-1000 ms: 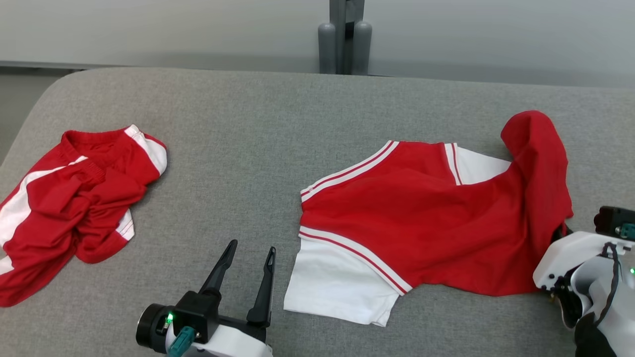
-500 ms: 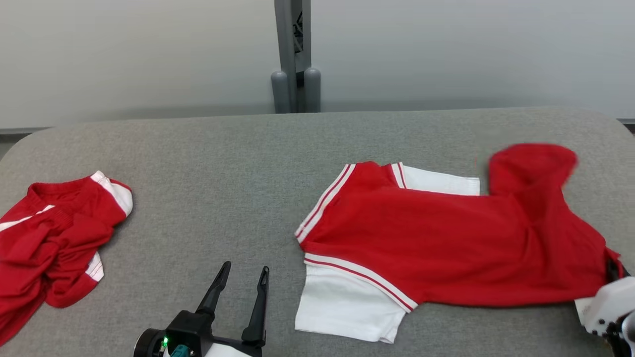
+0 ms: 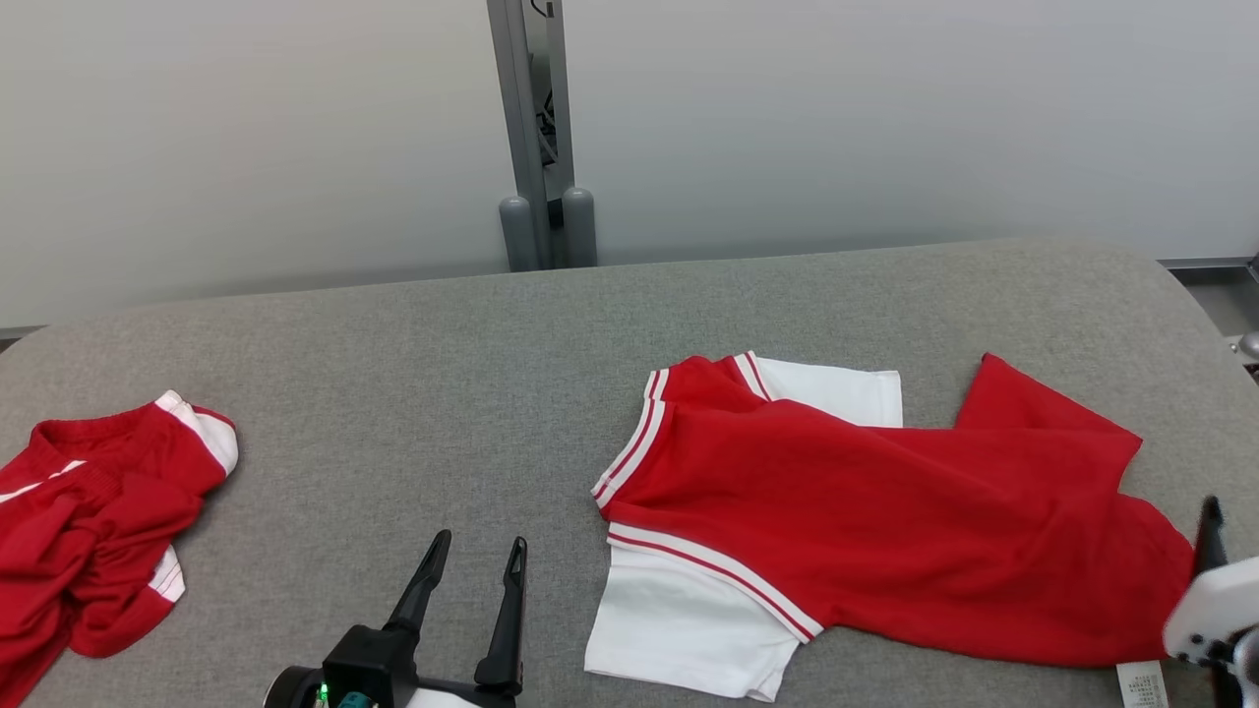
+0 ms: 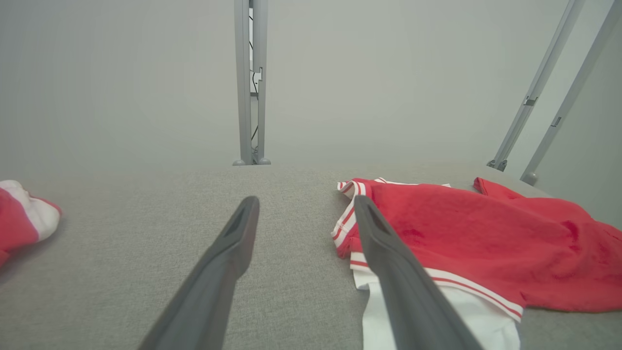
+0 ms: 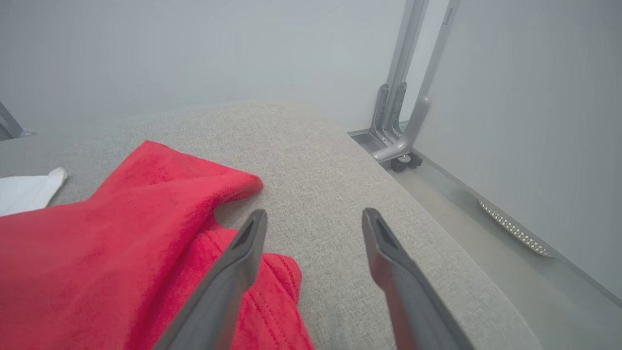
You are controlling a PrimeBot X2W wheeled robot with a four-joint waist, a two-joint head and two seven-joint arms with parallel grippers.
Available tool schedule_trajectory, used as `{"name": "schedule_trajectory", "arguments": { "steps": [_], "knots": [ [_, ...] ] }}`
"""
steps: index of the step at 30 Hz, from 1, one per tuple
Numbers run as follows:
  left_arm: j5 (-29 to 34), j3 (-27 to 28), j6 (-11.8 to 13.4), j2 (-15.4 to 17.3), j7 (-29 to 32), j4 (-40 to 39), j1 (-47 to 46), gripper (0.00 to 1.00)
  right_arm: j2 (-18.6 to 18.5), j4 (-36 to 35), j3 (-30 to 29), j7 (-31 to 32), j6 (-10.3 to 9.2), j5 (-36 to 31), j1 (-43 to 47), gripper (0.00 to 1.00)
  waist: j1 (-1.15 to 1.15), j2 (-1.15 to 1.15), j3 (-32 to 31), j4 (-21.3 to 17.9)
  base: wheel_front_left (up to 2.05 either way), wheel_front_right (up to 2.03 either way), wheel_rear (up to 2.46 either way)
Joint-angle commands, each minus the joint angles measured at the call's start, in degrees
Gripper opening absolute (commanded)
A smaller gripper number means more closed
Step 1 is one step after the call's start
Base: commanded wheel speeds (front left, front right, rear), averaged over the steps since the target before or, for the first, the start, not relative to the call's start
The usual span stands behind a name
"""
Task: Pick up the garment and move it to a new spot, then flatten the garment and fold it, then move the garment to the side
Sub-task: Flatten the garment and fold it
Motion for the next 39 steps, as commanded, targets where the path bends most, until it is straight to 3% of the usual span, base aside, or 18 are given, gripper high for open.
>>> {"name": "schedule_trajectory", "arguments": {
  "steps": [1, 5, 6, 16, 26, 39],
  "knots": [
    [-0.4, 0.3, 0.3, 0.2, 0.0, 0.0, 0.7, 1.00, 2.1, -3.6, -0.2, -0.2, -0.04, -1.3, 0.8, 1.00, 0.00, 0.00, -0.4, -0.1, 0.00, 0.00, 0.00],
    [-1.0, 0.7, 0.4, 0.3, 0.0, -0.2, 1.1, 1.00, 6.5, -14.1, 6.4, -0.2, -0.04, 0.9, 3.7, 1.00, 0.00, 0.00, -1.3, -0.1, 0.00, 0.00, 0.00],
    [-1.3, 0.8, 0.5, 0.2, 0.0, -0.3, 1.3, 1.00, 7.4, -18.5, 11.2, -0.1, -0.05, 3.8, 6.3, 1.00, 0.00, 0.00, -1.8, 0.0, 0.00, 0.00, 0.00],
    [-3.3, 0.8, 0.8, 0.2, 0.0, -0.9, 3.4, 1.00, 8.0, -37.3, 27.6, -0.1, -0.04, 17.5, 23.0, 1.00, 0.00, 0.00, -4.6, 0.8, 0.00, 0.00, 0.00],
    [-4.3, 0.0, 1.2, 0.2, 0.0, -0.6, 5.5, 1.00, 8.0, -44.9, 30.3, -0.1, -0.04, 20.2, 32.2, 1.00, 0.00, 0.00, -6.5, 0.5, 0.00, 0.00, 0.00],
    [-2.9, -0.2, 1.7, 0.2, 0.0, -0.1, 6.7, 1.00, 7.9, -45.4, 29.7, -0.1, -0.04, 20.6, 34.4, 1.00, 0.00, 0.00, -8.1, 0.5, 0.00, 0.00, 0.00]
  ]
}}
